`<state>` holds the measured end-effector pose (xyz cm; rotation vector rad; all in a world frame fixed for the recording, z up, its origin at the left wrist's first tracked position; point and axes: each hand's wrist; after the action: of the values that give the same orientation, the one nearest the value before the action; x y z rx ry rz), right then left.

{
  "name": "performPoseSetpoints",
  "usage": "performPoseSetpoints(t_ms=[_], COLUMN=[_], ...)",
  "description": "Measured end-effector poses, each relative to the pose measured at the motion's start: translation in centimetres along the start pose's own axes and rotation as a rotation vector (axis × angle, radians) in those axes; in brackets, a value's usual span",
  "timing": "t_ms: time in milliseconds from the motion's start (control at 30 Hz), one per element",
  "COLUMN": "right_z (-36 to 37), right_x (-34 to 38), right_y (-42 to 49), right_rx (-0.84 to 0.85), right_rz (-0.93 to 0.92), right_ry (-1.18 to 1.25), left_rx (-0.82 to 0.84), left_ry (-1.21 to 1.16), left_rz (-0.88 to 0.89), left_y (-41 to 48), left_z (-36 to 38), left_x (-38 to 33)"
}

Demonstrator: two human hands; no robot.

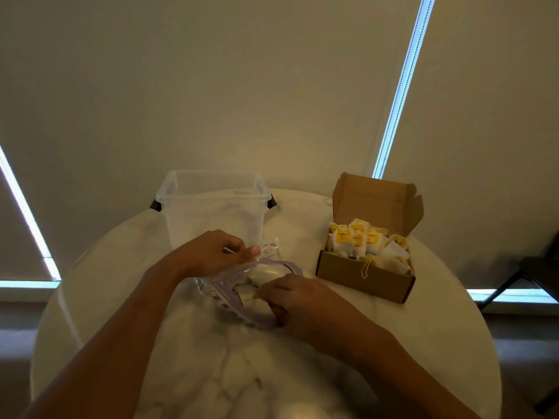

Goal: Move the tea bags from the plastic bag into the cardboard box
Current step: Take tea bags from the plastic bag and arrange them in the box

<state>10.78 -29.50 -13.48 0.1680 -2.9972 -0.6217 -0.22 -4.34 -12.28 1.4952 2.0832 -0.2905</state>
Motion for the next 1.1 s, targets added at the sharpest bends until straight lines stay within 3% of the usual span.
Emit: performPoseSetpoints(t_ms=[167, 267, 500, 667, 767, 867, 1000, 1100], right_z=[0.7, -0.1, -4.0, -6.1, -7.1, -7.5, -7.1, -6.8], right_x=[0.1, 0.0, -1.0, -2.2, -3.8, -6.3, -8.9, -9.2], right_y=[-0.1, -0.3, -1.5, -2.5, -3.4, -5.1, -6.8, -6.7], right_rx=[-0.072, -0.156, -0.476, -0.744, -0.950, -1.066, -0.991, -0.920], right_rz=[-0.035, -0.006, 0.451, 0.610, 0.662, 0.743, 0.822, 0.794], right_ry=[-0.078, 0.033, 0.631, 0.854, 0.783, 0.472, 0.144, 0.037], left_rx=[-0.003, -0.007, -0.003, 0.022, 0.012, 0.003, -0.009, 0.002], left_ry=[-0.021, -0.012, -0.023, -0.026, -0.016, 0.003, 0.004, -0.013], left_rz=[0.020, 0.003, 0.004, 0.008, 0.000, 0.002, 0.025, 0.001], left_y=[0.2, 0.2, 0.2, 0.4, 0.6, 0.5, -0.1, -0.3], left_z=[0.2, 0.1, 0.1, 0.3, 0.4, 0.5, 0.2, 0.2], left_x=[-0.4, -0.6, -0.4, -0.5, 0.1, -0.2, -1.7, -2.1])
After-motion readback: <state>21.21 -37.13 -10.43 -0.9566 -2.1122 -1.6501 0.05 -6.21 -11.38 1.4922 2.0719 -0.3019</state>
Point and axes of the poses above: each hand's wrist, its own y-axis towards the middle knuckle, its own z-axis out of the palm, x = y × z, and after that the axes turned 2 degrees about -x, right-handed
